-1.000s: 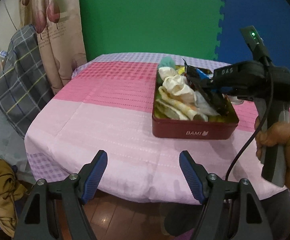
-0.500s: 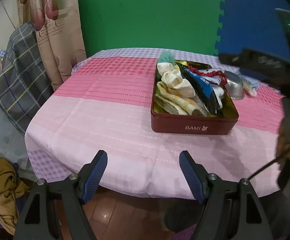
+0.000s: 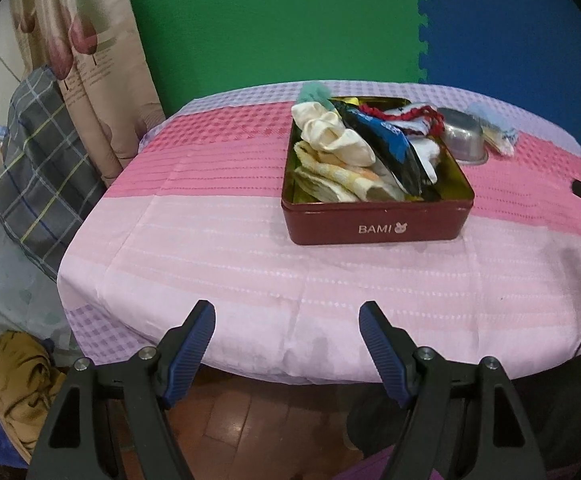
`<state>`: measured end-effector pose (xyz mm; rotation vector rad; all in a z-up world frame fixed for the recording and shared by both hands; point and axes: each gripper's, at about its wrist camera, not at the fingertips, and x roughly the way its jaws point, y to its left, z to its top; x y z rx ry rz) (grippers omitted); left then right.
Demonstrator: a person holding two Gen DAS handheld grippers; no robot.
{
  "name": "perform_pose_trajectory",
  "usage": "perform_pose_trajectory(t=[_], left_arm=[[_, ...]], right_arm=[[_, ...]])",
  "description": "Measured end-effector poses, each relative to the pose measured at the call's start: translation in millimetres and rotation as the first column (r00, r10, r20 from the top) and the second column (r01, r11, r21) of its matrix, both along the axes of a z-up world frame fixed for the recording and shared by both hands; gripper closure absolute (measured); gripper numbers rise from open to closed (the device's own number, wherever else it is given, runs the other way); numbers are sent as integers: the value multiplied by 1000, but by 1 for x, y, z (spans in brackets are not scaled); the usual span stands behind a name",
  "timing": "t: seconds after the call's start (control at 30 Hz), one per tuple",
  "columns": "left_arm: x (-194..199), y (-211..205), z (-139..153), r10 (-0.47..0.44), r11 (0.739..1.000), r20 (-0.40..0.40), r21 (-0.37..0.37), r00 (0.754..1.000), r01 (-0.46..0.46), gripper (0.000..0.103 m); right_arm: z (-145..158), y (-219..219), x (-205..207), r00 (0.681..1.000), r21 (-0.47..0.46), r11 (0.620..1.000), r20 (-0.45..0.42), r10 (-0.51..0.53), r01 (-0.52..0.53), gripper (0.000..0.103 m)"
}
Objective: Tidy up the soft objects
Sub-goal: 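Move the left tool toward the bag of cotton swabs, then grasp the bag of cotton swabs with the left tool and lift it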
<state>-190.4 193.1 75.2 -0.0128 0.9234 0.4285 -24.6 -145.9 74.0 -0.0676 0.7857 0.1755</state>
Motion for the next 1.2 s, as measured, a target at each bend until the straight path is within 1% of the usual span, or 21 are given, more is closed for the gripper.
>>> perform_pose_trajectory(t=[0.03,0.17,0.23,0.3,0.37,0.4,0.47,0.5,0.53,0.6,0.67,0.7,0.77,0.87,0.9,0.93,0.97,1.07,1.1,1.17,1.2], left_arm=[[1,-2,-1,-6,1000,-5,8,1000,6,27],[4,-14,-1,-50,998,-24,28,998,51,27],[5,-23,4,-111,994,-8,15,994,111,27],[8,-33,11,-181,983,6,-10,983,181,27],[17,-45,18,-264,964,4,-36,965,264,27],[23,-51,22,-301,953,0,-47,954,301,27],[38,-63,30,-376,923,-3,-86,927,375,27],[49,-70,35,-418,901,3,-125,908,415,27],[59,-77,39,-452,877,12,-174,892,447,27],[82,-90,47,-495,832,36,-269,868,485,27],[114,-105,52,-517,776,62,-388,854,498,27],[128,-110,51,-512,761,66,-428,856,488,27],[167,-119,48,-471,728,74,-531,879,435,27],[222,-131,33,-412,696,53,-627,910,351,27],[235,-132,27,-398,681,42,-655,916,326,27],[253,-133,19,-377,658,34,-694,926,293,27],[268,-135,13,-354,655,22,-707,935,265,27],[303,-137,-5,-313,686,-50,-703,949,189,27],[311,-139,-9,-302,689,-62,-704,951,173,27],[324,-139,-16,-272,710,-89,-691,958,137,27],[328,-139,-18,-264,713,-94,-689,960,129,27]], right_arm=[[-5,-16,5,999,-25,999,-9,-40,40,12],[-19,-63,21,991,-101,987,-40,-131,126,11],[-25,-82,29,984,-142,976,-38,-173,166,10],[-31,-100,35,975,-186,960,-37,-220,210,4],[-37,-116,42,964,-215,945,-45,-263,248,4],[-40,-122,44,958,-213,942,-60,-279,261,4],[-42,-133,47,951,-166,947,-97,-294,276,2],[-43,-135,48,950,-153,948,-105,-295,278,1],[-43,-137,49,949,-149,949,-109,-295,277,1],[-43,-136,44,956,-125,958,-107,-272,258,1],[-42,-137,41,968,-86,971,-95,-232,224,1],[-41,-136,39,972,-73,975,-88,-218,212,1],[-39,-135,37,977,-56,979,-79,-199,195,1],[-36,-136,34,981,-23,984,-70,-180,179,1],[-36,-136,33,982,-11,984,-67,-176,176,1],[-35,-137,32,984,3,985,-61,-169,170,1],[-33,-138,30,986,23,987,-51,-156,157,1],[-30,-138,29,992,54,991,-24,-125,126,1],[-30,-137,28,993,59,991,-19,-115,116,1],[-29,-136,27,995,72,993,-14,-95,96,1],[-29,-136,27,996,78,993,-16,-88,89,1]])
